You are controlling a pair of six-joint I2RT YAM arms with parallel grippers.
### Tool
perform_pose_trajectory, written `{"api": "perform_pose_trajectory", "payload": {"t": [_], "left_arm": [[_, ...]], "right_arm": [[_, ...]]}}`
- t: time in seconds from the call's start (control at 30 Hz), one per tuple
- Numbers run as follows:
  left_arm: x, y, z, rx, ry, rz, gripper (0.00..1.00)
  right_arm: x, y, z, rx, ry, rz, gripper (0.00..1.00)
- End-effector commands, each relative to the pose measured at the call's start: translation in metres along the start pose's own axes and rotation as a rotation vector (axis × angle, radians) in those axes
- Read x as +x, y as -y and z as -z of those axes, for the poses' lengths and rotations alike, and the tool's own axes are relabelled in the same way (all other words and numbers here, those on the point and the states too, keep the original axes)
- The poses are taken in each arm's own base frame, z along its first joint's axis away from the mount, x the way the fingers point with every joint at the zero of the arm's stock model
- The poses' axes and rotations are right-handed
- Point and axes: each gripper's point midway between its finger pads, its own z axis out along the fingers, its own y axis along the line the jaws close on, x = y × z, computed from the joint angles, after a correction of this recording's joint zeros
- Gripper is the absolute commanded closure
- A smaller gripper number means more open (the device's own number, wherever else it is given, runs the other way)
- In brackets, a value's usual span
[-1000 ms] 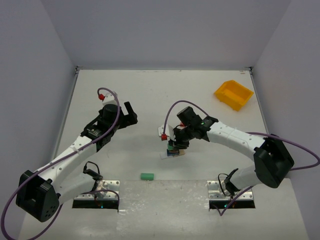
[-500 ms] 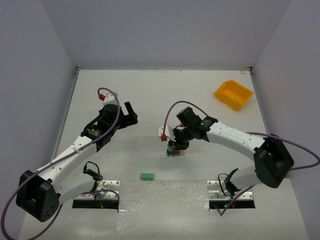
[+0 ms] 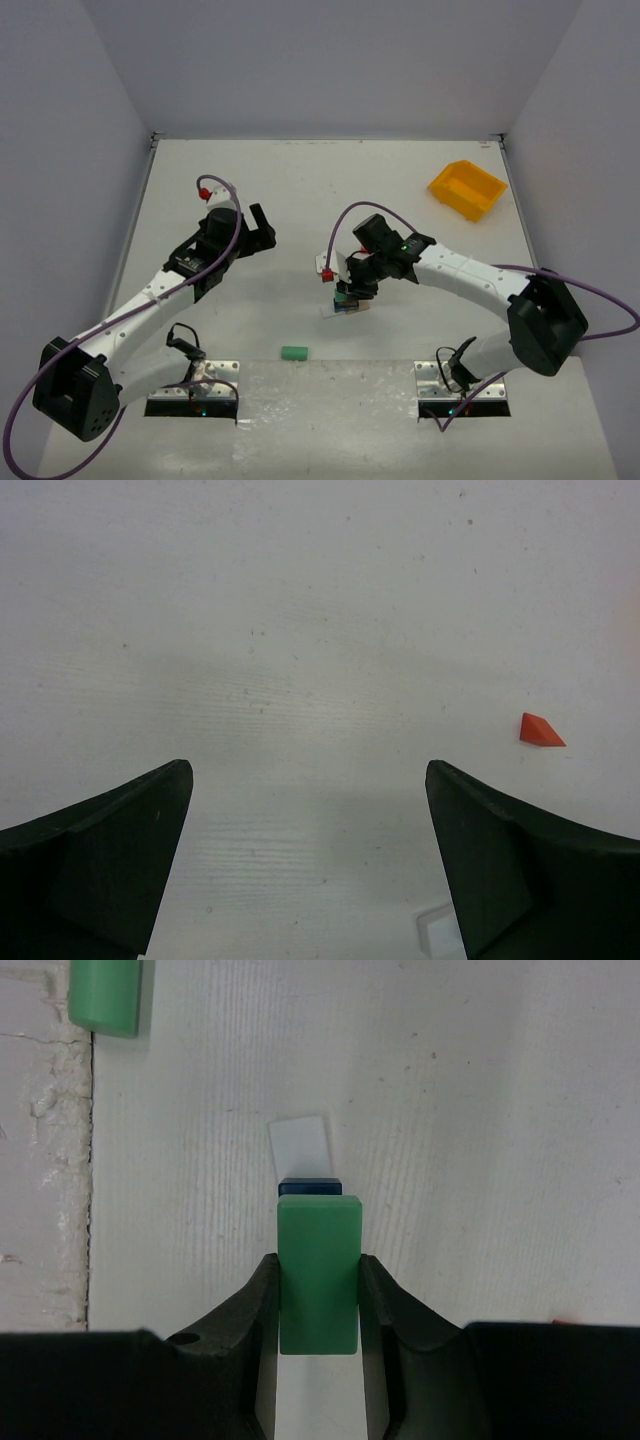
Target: Build the wood block tower
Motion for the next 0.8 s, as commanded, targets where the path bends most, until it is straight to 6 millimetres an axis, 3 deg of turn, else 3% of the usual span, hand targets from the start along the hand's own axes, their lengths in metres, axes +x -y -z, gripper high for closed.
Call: {"api": "perform_pose_trajectory", "payload": {"t": [0.0,0.77], "left_arm": [[-0.0188,0.0128,0.0003,0.034,0.052,0.006,0.0],[-0.0193,0.0123,0.0002,0.029,0.051,0.003,0.0]], "right_arm": [[-0.0144,0.0047,0.0,0.004,0.036,0.017,0.71],[-0.0153,0.0008,0.0001,-0.011,0.038,0.023,0.68]]}}
